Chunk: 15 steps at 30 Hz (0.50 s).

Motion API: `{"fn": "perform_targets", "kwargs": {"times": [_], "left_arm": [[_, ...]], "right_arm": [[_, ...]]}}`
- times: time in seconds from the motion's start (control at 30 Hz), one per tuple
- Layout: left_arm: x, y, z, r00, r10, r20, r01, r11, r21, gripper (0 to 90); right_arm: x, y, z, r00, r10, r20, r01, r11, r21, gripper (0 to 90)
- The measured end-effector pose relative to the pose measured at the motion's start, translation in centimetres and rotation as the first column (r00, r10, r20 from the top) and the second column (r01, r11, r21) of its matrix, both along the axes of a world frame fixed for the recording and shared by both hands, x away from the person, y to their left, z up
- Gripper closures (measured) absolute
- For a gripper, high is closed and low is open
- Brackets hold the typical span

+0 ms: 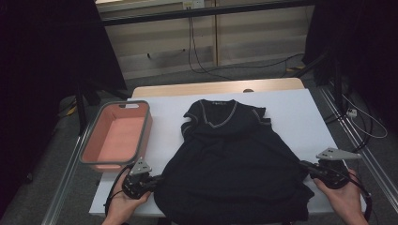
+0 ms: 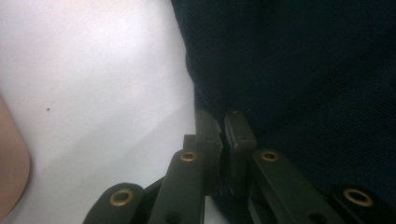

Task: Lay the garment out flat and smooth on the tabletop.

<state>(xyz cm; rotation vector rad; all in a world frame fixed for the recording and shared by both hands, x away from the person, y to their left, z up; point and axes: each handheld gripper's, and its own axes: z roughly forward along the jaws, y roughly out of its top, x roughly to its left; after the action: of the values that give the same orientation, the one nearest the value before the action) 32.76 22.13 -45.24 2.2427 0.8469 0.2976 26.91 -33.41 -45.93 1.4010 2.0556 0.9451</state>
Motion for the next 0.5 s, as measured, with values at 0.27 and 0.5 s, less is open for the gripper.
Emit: {"fn": "perform_targets", "kwargs": {"times": [0.27,0.5], "left_arm": [[-0.2,-0.6,0.4,0.9996,-0.02,0.018,0.02,0.9998,-0.001,77.5],[-0.9,-1.8,1.7,0.9915,-0.035,0.125,0.04,0.9985,-0.038,51.9]], "right_arm": [[-0.8,-0.4,-0.2,0.9999,0.015,0.008,-0.015,1.0,0.012,85.5],[-0.5,0.8,0.6,0.9975,0.041,0.057,-0.042,0.999,0.021,57.4]]}}
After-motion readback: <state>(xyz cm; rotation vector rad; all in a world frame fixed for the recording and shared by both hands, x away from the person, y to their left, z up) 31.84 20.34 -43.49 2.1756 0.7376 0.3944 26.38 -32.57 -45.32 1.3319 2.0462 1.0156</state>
